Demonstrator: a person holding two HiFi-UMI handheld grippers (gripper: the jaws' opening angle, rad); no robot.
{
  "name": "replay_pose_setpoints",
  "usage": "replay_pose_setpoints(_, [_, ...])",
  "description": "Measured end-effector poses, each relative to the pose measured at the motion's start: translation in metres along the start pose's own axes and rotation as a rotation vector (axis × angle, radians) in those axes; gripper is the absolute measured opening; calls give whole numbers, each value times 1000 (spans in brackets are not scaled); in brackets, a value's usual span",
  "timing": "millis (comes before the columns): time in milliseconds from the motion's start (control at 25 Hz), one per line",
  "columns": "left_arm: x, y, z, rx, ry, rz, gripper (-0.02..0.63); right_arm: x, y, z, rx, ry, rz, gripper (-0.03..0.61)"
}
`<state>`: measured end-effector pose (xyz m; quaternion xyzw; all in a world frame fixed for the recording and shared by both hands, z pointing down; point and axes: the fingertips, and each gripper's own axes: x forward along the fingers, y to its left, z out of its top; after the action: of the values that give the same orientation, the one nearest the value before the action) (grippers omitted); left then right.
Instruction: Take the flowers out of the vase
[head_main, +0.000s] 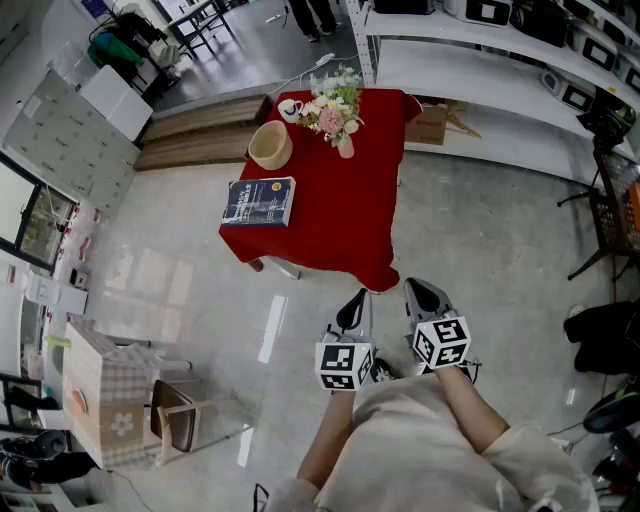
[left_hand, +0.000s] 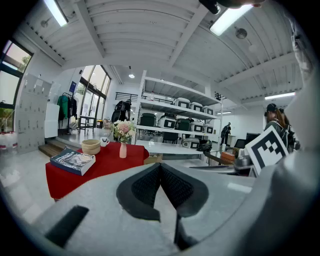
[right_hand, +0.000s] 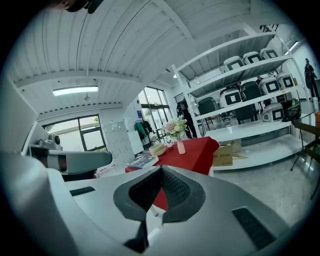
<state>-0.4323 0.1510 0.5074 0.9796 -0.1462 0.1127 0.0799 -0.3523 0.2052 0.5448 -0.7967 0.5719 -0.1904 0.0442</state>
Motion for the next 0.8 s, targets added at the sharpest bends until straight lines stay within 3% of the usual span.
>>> replay_pose_setpoints(240, [42,-2,3,10,16,26,8,26,-21,15,-14,-13,48,6])
replay_pose_setpoints(440, [79,-1,23,35,13,80,8,56,-59,53,-33,-34,71,6])
replay_pose_setpoints(520, [105,12,34,47,12,110,8,73,-71,71,-86,-26,109,6])
replay_pose_setpoints(680, [169,43,108,126,-50,188,8,140,-83,135,-362,64,222,6])
replay_pose_setpoints(760, [196,50,153,161,-102,230,8,174,-91,178,-361,54,258,6])
replay_pose_setpoints(800, [205,53,169,151,-126,255,8,184,-95,196,-276,34,282,6])
